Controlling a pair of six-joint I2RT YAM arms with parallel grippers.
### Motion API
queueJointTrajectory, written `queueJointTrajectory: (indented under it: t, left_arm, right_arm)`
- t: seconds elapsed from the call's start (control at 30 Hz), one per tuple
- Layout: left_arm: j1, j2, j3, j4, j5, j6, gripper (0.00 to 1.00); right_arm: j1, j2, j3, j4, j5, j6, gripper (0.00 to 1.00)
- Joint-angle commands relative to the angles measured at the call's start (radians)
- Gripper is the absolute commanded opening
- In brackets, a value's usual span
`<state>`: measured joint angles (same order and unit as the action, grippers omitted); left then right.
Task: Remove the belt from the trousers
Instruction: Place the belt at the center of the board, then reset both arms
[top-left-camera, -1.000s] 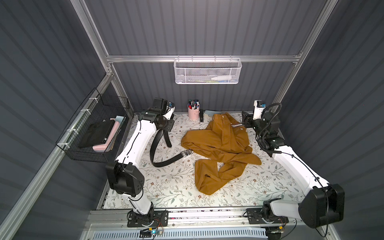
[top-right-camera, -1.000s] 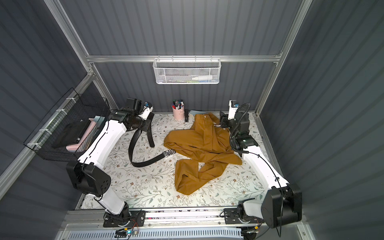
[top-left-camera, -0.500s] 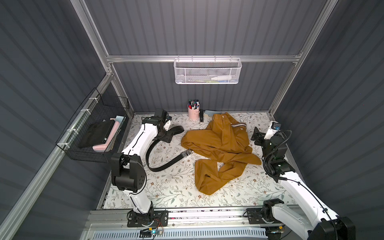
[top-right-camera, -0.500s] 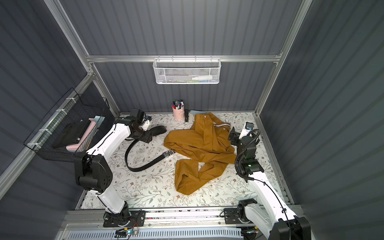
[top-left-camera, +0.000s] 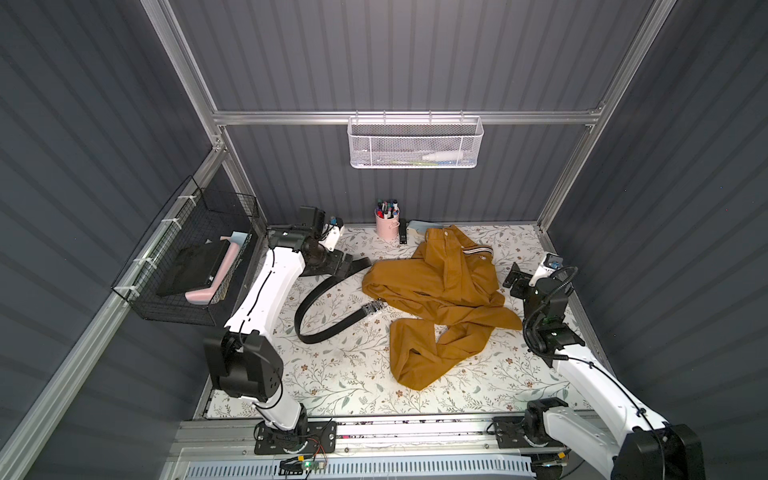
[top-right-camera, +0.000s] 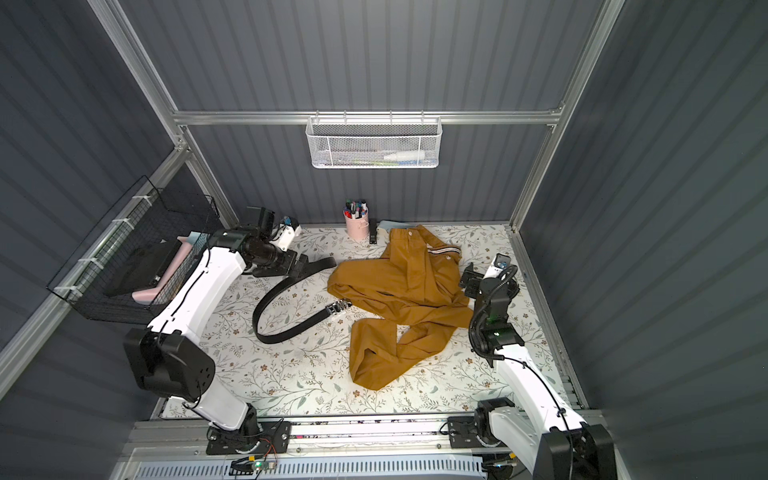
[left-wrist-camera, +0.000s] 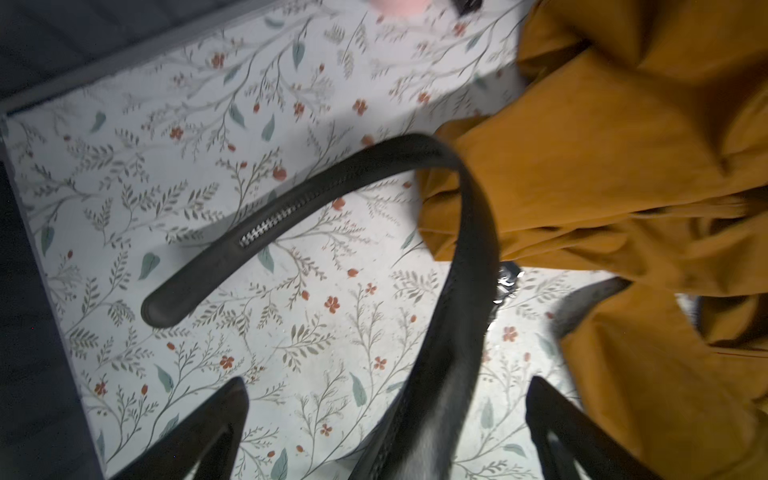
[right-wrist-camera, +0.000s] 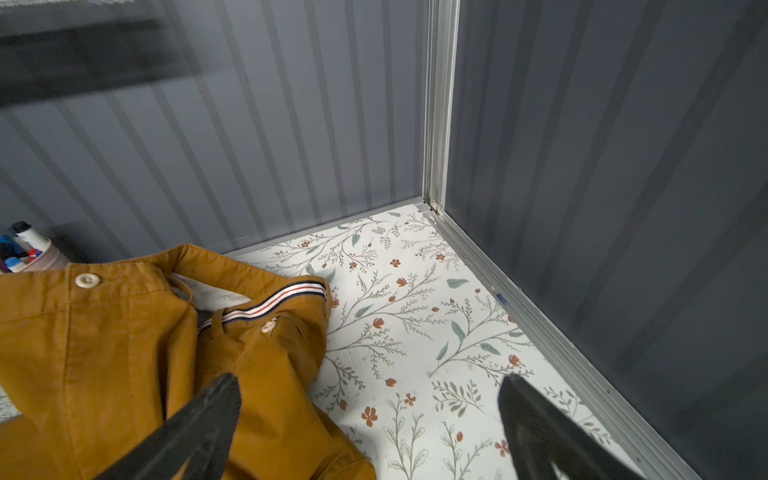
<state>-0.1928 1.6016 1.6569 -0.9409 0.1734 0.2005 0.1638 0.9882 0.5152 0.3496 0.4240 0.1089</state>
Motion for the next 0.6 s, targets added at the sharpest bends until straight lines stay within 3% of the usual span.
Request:
queueJointTrajectory:
  t: [0.0, 0.1, 0.23, 0.57]
  left_arm:
    - [0.0, -0.092, 0.067, -0.033, 0.176, -0.019, 1.0]
    - [0.0, -0.12, 0.071, -0.012, 0.212, -0.052, 1.0]
    - [0.007, -0.125, -0.022, 0.049, 0.101, -0.053, 1.0]
    - [0.205, -0.171, -0.538, 0.509, -0.057, -0.208, 1.0]
  right_arm:
    - [-0.013, 0.001, -0.034, 0.077, 0.022, -0.003, 0.99]
    - [-0.02, 0.009, -0.073, 0.133, 0.007, -0.028, 0.99]
    - [-0.026, 0.039, -0.127, 0.217, -0.003, -0.042, 0.99]
    - [-0.048, 0.143, -0.242, 0.486, -0.021, -0.057, 0.99]
